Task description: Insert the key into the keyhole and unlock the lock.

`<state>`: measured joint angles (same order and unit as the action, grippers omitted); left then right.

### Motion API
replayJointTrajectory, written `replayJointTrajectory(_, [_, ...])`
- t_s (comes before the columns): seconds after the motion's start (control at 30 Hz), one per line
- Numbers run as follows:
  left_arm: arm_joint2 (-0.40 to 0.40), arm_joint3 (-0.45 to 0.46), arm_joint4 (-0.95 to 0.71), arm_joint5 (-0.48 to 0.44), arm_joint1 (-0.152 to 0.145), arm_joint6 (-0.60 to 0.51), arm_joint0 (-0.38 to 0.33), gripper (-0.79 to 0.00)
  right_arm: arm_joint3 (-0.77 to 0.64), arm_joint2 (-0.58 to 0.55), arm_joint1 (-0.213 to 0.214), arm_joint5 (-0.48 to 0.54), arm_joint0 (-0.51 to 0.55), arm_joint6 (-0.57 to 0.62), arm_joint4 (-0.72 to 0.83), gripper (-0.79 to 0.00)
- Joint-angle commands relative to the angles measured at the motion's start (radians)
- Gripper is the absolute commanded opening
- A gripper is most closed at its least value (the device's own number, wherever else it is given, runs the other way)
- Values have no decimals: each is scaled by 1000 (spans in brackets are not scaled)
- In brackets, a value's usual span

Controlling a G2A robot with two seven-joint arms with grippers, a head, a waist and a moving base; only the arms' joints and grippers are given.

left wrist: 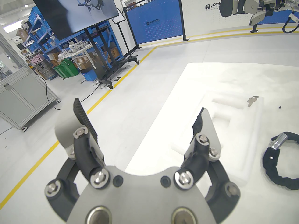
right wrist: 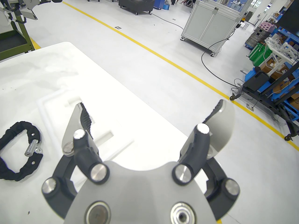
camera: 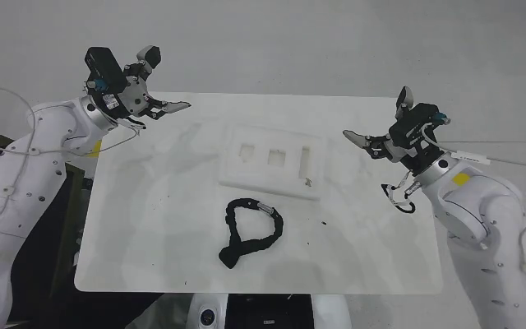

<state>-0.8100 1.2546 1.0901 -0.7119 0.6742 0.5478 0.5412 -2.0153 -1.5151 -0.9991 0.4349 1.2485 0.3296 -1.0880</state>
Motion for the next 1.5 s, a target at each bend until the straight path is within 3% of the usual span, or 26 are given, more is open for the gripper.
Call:
replayJointTrajectory(0.0, [0, 0, 0, 0, 0, 0, 0, 0, 0, 0, 0, 0, 0, 0, 0, -1])
replayJointTrajectory(0.17, [0, 0, 0, 0, 0, 0, 0, 0, -11, 18, -1, 19, 11, 21, 38, 0])
replayJointTrajectory(0.37, [0, 0, 0, 0, 0, 0, 0, 0, -77, 61, 4, 71, -31, 254, 135, 0])
replayJointTrajectory(0.7, [0, 0, 0, 0, 0, 0, 0, 0, -40, 223, -7, -58, -105, 546, 316, 0])
replayJointTrajectory(0.97, [0, 0, 0, 0, 0, 0, 0, 0, 31, 335, -17, -129, -173, 722, 370, 0])
replayJointTrajectory(1.2, [0, 0, 0, 0, 0, 0, 0, 0, 101, 394, -29, -150, -211, 736, 474, 0])
replayJointTrajectory(1.47, [0, 0, 0, 0, 0, 0, 0, 0, 103, 395, -30, -150, -212, 735, 480, 0])
